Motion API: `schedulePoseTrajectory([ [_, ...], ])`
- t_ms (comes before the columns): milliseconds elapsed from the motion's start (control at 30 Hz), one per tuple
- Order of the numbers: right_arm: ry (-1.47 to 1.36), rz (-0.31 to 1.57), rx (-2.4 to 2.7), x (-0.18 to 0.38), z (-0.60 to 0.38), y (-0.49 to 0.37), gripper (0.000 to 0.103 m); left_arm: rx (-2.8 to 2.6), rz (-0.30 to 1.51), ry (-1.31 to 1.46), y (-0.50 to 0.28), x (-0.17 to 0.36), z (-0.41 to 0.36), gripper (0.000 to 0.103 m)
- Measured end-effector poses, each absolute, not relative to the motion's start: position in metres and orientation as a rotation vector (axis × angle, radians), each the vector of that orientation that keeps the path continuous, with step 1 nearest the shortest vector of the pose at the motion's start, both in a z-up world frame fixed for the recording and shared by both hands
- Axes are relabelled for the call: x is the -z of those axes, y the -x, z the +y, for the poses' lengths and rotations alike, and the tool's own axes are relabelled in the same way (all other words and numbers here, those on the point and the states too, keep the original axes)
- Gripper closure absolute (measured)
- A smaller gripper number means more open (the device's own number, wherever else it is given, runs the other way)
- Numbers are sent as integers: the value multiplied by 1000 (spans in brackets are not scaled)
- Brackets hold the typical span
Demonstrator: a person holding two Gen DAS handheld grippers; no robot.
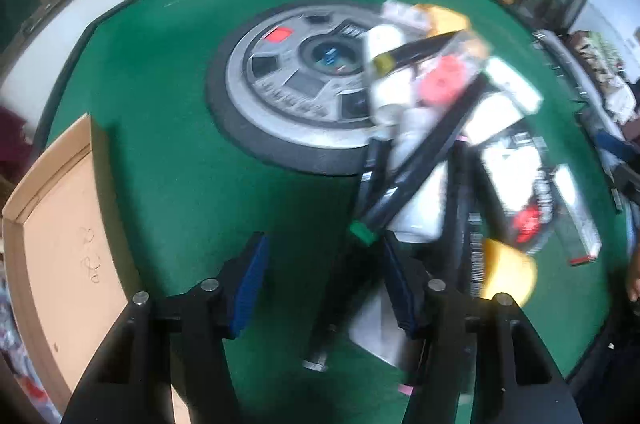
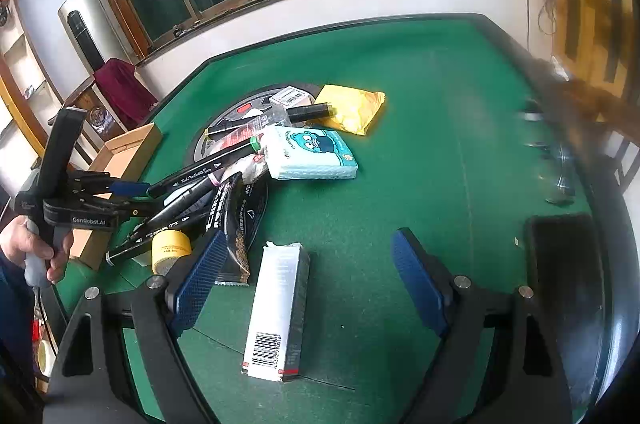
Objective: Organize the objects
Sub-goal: 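Lower the left gripper onto a black marker and close on it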
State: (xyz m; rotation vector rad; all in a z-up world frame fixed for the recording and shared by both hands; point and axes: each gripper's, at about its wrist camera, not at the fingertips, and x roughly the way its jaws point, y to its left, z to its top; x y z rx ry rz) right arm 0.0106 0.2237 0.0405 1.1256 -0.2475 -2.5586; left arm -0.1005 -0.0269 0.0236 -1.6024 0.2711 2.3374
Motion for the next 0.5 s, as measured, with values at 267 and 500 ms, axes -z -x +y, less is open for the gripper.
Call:
schedulePoseTrajectory([
  [267,-1138,-233,2550,-39,220,-11,26,-2440,223,1604,101,-15,-24,91],
  [500,-1191,-224,2514,-35,217,-10,36,-2680,-52,1619,60,-10,-58,91],
])
